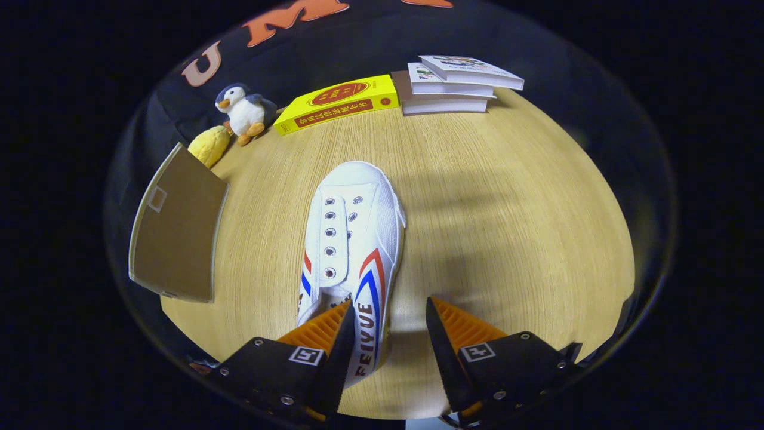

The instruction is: Open the storage box then place both shoes into the box .Put the left shoe in first, then the right shoe, with the right side of both shoes facing outward in a uniform manner.

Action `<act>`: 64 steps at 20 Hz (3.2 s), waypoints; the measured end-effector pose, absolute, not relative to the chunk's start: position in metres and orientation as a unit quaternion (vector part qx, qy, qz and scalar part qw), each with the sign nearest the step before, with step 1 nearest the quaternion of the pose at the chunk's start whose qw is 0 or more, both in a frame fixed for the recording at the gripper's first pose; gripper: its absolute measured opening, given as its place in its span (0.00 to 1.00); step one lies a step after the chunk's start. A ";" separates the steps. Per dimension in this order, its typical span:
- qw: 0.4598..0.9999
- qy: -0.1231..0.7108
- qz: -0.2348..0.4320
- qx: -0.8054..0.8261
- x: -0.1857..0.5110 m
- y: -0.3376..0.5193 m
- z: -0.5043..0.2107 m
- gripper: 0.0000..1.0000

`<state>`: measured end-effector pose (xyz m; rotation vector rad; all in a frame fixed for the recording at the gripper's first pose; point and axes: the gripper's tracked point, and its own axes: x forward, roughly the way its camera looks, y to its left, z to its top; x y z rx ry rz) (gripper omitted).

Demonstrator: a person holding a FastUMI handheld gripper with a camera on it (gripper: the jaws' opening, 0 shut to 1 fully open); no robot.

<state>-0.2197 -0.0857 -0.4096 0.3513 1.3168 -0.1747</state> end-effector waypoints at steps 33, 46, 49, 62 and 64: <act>0.856 0.466 0.054 0.216 -0.063 0.096 -0.216 0.05; 0.841 0.520 0.077 0.124 -0.049 0.210 -0.244 0.06; 0.829 0.545 0.061 0.109 -0.056 0.216 -0.270 0.06; 0.871 0.486 0.036 0.068 -0.034 0.200 -0.241 0.43; 0.888 0.455 0.037 0.053 -0.026 0.185 -0.216 0.52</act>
